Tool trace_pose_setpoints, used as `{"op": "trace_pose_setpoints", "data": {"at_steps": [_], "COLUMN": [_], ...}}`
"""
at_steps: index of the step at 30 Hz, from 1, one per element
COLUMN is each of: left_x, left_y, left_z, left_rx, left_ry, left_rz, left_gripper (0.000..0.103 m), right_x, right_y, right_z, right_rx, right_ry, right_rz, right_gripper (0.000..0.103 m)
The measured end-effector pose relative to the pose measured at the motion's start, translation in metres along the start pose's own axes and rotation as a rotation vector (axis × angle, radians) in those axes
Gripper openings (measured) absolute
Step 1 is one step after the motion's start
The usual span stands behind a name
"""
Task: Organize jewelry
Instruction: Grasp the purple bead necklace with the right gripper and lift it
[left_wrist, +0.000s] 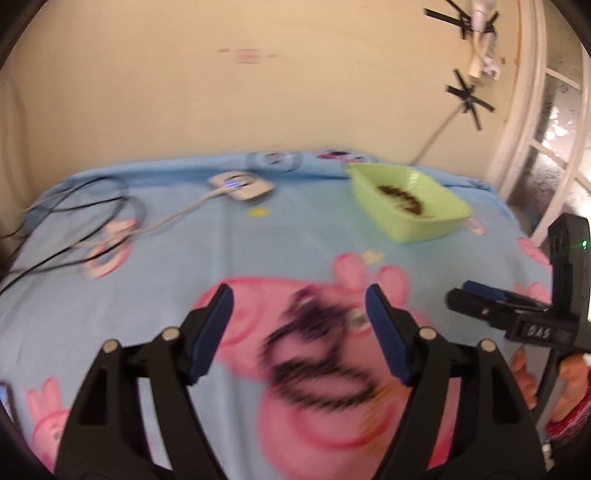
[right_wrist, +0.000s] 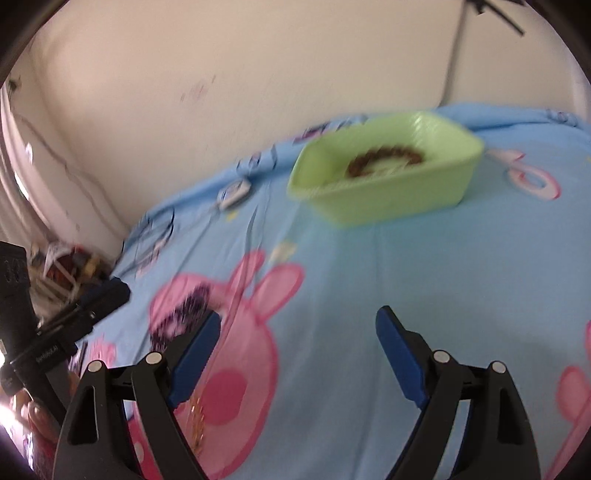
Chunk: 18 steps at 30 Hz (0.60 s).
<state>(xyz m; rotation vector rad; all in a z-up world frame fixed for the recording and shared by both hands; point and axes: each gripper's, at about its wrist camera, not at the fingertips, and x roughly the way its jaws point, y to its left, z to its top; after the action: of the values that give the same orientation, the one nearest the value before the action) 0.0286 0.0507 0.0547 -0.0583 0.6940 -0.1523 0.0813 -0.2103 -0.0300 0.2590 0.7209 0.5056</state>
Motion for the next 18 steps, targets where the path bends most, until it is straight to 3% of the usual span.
{"op": "trace_pose_setpoints", "data": {"at_steps": [2,3,5,7,9,13,18], "left_x": [-0.007,-0.010,-0.018,-0.025,-0.028,-0.028,-0.012], "left_y": [0.025,0.037,0.063,0.081,0.089,0.083,0.069], "left_z": [-0.010,-0.013,-0.021,-0.027,-0.030,-0.029,-0.030], "left_rx": [-0.048,-0.078,-0.135,-0.162,-0.182,-0.163,-0.136], "left_ry": [0.024,0.035,0.039,0.037,0.039,0.036,0.039], "left_rz": [0.020,0.014,0.014,0.013,-0.010,-0.084,-0.107], "left_gripper": [0.071,0.071,0.071,0.071,0.071,0.065,0.065], "right_x": [0.004,0.003,0.003,0.005,0.006,0.017,0.043], "right_y": [0.011,0.016,0.024,0.030,0.038,0.052,0.076], "right_z": [-0.001,-0.002,-0.002,-0.003,-0.006,-0.005,0.007], "right_rx": [-0.047,-0.060,-0.084,-0.105,-0.132,-0.155,-0.212], "right_ry": [0.016,0.018,0.044,0.064,0.080,0.096,0.144], "right_rz": [-0.010,-0.014,-0.008,-0.004,0.001,0.037,0.077], "right_gripper": [0.063,0.057,0.043,0.022,0.011,0.009,0.009]}}
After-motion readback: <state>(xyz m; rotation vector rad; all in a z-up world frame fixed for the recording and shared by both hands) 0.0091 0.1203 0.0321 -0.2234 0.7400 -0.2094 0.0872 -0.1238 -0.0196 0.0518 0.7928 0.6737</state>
